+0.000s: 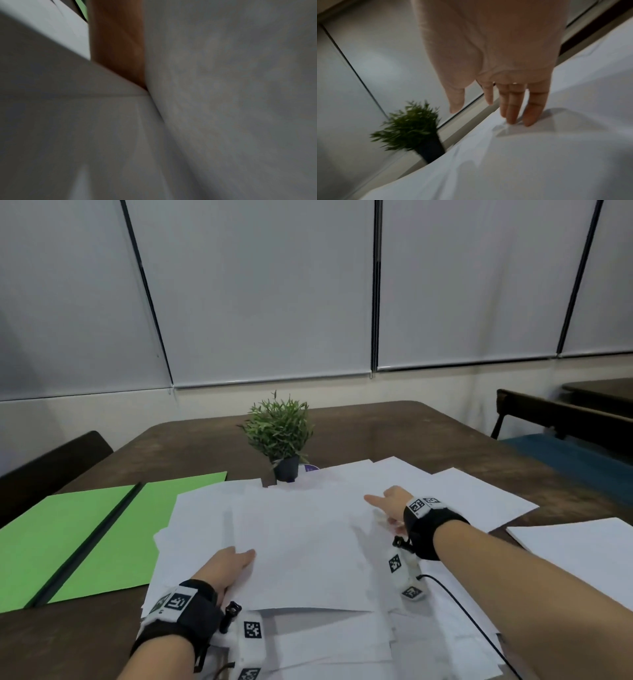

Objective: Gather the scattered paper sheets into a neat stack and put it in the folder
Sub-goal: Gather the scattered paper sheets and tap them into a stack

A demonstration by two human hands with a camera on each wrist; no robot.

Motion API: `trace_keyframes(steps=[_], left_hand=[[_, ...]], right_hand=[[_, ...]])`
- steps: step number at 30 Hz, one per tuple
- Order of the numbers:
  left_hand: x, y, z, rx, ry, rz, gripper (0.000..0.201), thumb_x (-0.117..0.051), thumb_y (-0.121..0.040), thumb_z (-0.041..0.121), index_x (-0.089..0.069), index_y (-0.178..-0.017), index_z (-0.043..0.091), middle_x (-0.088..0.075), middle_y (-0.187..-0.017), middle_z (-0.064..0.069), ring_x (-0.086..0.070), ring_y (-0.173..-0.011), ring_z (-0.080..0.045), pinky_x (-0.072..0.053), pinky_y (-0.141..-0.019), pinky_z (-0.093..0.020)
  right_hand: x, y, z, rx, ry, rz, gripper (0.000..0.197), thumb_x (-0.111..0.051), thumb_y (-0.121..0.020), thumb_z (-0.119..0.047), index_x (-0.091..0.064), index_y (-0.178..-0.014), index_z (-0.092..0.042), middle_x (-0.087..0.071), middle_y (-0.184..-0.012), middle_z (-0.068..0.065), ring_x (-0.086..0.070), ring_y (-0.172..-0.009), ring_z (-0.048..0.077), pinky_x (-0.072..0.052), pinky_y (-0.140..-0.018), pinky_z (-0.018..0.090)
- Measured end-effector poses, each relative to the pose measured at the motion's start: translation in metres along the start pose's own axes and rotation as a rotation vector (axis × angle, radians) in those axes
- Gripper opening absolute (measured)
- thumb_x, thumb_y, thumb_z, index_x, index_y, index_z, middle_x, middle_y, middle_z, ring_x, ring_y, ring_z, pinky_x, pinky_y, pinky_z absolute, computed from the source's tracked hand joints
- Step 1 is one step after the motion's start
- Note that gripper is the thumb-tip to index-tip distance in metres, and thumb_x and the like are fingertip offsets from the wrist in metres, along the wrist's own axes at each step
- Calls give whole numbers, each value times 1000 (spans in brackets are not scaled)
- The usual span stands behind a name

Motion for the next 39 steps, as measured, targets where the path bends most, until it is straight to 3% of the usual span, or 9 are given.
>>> trace_keyframes(steps=[6, 9, 12, 16, 18, 22, 29, 33, 39], left_hand=[[-5, 6, 5, -36, 19, 77, 56, -46, -99, 29, -32, -143, -1, -37, -148, -17, -39, -134, -32, -30, -113, -40], [-6, -9, -4, -77, 3, 84, 52, -51, -93, 37, -47, -130, 2, -54, -133, -15, -53, -120, -33, -41, -104, -45], [-8, -1, 3, -129, -9, 69, 34, -57, -93, 32, -56, -112, 4, -64, -112, -12, -60, -106, -31, -47, -96, -40], [-10, 2, 4, -155, 21, 28, 26, -64, -88, 32, -62, -103, 10, -69, -104, -9, -64, -98, -30, -49, -95, -47], [-10, 1, 3, -165, 27, 36, 23, -64, -89, 29, -62, -102, 11, -69, -103, -9, -64, -99, -30, -49, -95, -45], [-13, -6, -1, -182, 32, 50, 17, -62, -90, 26, -61, -97, 11, -67, -97, -7, -63, -96, -29, -50, -90, -40], [-13, -13, -6, -174, 66, 47, 14, -64, -89, 24, -62, -96, 12, -69, -97, -9, -65, -95, -31, -51, -91, -43], [-14, -13, -7, -166, 81, 35, 14, -66, -87, 23, -63, -97, 14, -70, -98, -7, -66, -95, -30, -51, -93, -47], [-10, -16, -9, -157, 61, 4, 20, -67, -85, 29, -64, -100, 16, -71, -100, -4, -67, -96, -28, -50, -94, -48]], right_hand=[[75, 42, 49, -133, 342, 79, 56, -51, -95, -47, -44, -141, -16, -44, -145, 8, -44, -130, 30, -38, -105, 33], [84, 49, 64, -165, 250, 49, 53, -57, -95, -34, -45, -138, -6, -46, -141, 16, -47, -123, 33, -41, -68, 18], [83, 44, 72, -271, -174, 6, 29, -60, -94, -18, -54, -120, -8, -57, -105, 15, -55, -76, 30, -37, -36, 18], [83, 37, 72, -316, -362, 35, 13, -63, -92, -11, -52, -88, -7, -48, -81, 11, -48, -61, 25, -36, -27, 17], [79, 27, 70, -250, -181, 27, 19, -67, -90, -23, -56, -93, -9, -52, -82, 8, -48, -69, 24, -45, -36, 21], [70, 28, 57, -101, 535, 69, 58, -62, -84, -56, -55, -129, -20, -58, -129, 7, -55, -116, 27, -44, -95, 31], [57, 21, 50, -129, 716, -32, 39, -62, -80, -61, -60, -87, -23, -68, -107, 3, -62, -98, 23, -48, -94, 34], [58, 16, 51, -107, 722, -32, 48, -63, -83, -57, -62, -110, -18, -62, -94, 2, -59, -96, 23, -45, -83, 29], [62, 15, 57, -80, 939, -57, 82, -52, -78, -74, -46, -139, -19, -50, -142, 5, -47, -127, 27, -38, -105, 35]])
Point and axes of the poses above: each hand's wrist, its own y-axis away from the middle knuckle, its own x-axis out of the back of the hand, z = x × y, the point moved 6 cm from there along -y, towards the middle knuckle
